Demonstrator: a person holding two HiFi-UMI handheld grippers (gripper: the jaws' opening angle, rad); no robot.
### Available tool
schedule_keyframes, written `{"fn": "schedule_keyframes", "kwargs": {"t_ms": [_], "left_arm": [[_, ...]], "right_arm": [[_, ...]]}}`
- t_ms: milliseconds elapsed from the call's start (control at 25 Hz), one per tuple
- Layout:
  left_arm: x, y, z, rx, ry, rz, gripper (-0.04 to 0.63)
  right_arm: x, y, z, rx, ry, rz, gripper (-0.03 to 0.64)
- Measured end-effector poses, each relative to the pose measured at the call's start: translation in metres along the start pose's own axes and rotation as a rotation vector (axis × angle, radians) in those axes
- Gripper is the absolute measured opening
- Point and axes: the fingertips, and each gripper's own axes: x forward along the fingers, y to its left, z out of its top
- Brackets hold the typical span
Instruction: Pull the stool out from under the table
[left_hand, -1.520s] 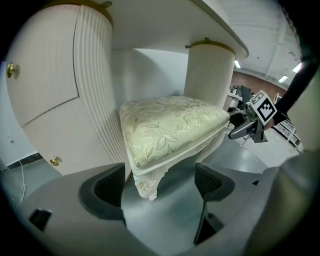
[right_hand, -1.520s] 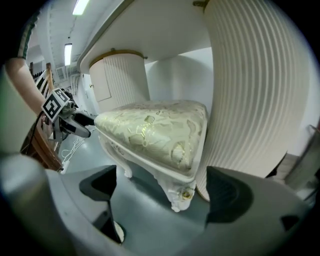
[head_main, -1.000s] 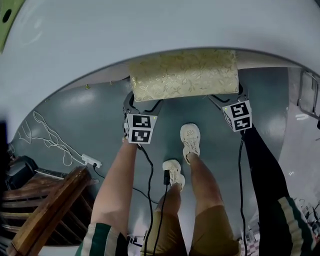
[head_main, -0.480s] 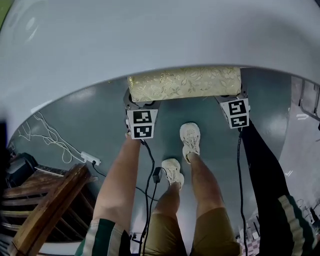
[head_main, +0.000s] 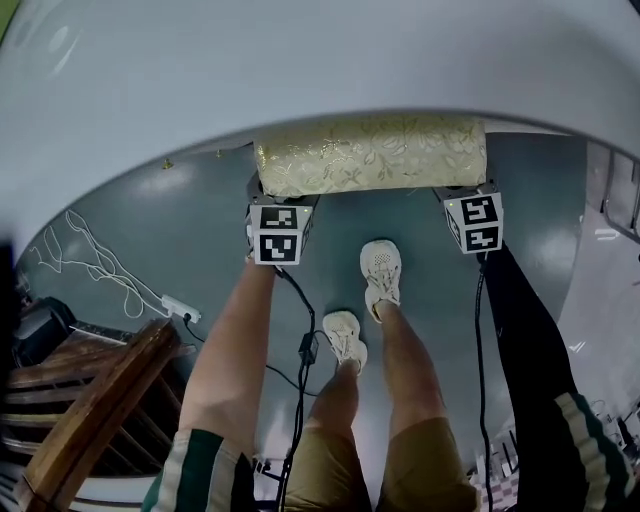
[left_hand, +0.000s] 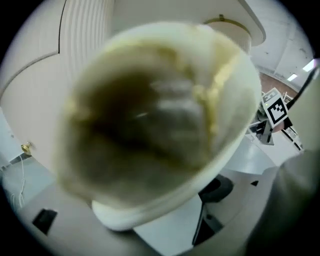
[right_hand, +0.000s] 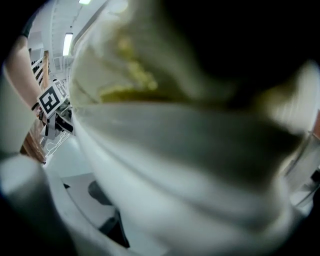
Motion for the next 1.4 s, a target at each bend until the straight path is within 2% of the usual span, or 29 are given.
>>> {"fn": "schedule_keyframes", "kwargs": {"t_ms": [480,840,1400], "left_arm": [[-0.018,-0.010,-0.011,-0.049,0.120,-0.047,0.387],[-0.023,-0.016,-0.024,-0.071,0.198,-0.081,0.385],[-0.033,-0.012,-0.021,-0.044,0.276,-0.111,0.383]], "right_arm": [[-0.008,0.004,-0.001,0.040,0.033,0.070,0.408],[-0.007,0.011,-0.019,0.075,0.150,0.104,0.408],[-0.016,0.020,-0.023,0.130,0.225,0.110,0.409]]}}
